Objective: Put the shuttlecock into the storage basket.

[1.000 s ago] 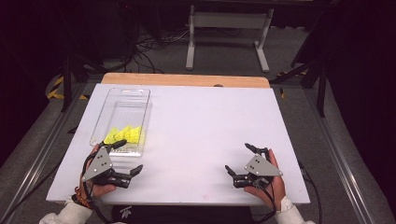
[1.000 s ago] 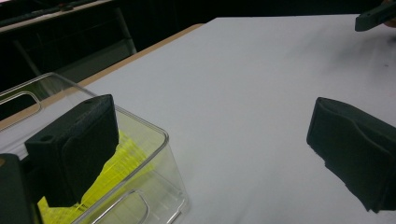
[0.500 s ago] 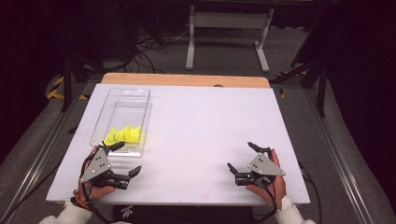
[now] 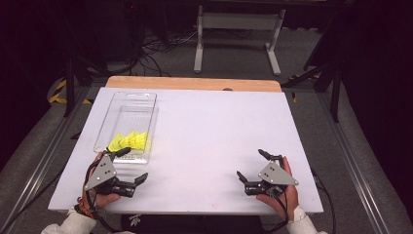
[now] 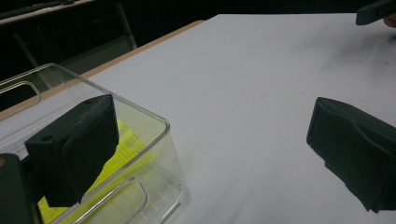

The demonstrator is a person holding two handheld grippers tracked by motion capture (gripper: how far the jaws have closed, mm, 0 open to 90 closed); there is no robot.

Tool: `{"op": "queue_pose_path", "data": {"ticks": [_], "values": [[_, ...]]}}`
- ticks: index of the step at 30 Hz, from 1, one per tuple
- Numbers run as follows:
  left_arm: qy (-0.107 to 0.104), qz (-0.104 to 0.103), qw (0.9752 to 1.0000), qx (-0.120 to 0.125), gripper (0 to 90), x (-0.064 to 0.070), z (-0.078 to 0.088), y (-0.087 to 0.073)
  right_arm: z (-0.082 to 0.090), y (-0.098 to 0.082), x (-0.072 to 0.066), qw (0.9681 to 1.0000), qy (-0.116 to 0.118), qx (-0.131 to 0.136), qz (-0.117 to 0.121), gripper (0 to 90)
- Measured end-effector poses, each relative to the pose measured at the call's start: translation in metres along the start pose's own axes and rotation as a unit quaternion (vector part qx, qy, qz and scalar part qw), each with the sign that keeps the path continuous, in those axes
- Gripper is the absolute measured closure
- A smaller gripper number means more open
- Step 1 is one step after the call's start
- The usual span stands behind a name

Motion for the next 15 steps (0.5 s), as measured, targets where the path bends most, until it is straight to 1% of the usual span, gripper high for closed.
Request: {"op": "queue_pose_path", "data": {"ticks": [1, 2, 9, 14, 15], "values": [[0.001, 0.004, 1.0, -0.001, 3.1, -0.0001, 0.0002, -0.0006, -0.0006, 0.0001, -0.0006, 1.0, 0.001, -0.002, 0.004, 4.5], [0.001, -0.001, 1.0, -0.003, 3.1, -0.0009, 0.0005, -0.0008, -0.001, 0.0002, -0.0011, 1.0, 0.001, -0.003, 0.006, 4.5], [0.006, 0.003, 0.9999, -0.009, 3.2, -0.0015, 0.0033, -0.0026, -0.0052, -0.0009, -0.0025, 1.0, 0.007, -0.005, 0.003, 4.5], [0.007, 0.002, 0.9999, -0.009, 3.2, -0.002, 0.004, -0.0035, -0.0057, -0.001, -0.0008, 1.0, 0.008, -0.002, 0.0, 4.5], [0.008, 0.006, 0.9999, -0.01, 3.2, -0.0019, 0.0042, -0.0038, -0.0057, -0.0009, -0.0005, 1.0, 0.009, -0.001, 0.0, 4.5]]}}
Point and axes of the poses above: each handheld gripper's, and its own axes: z roughly backward along the jaws, y roughly out of its top, x roughly to its right, the point moved 3 cm from there along -z, roughly forward along the jaws, and after that the axes turned 11 degrees about x, right-handed, at the moved point
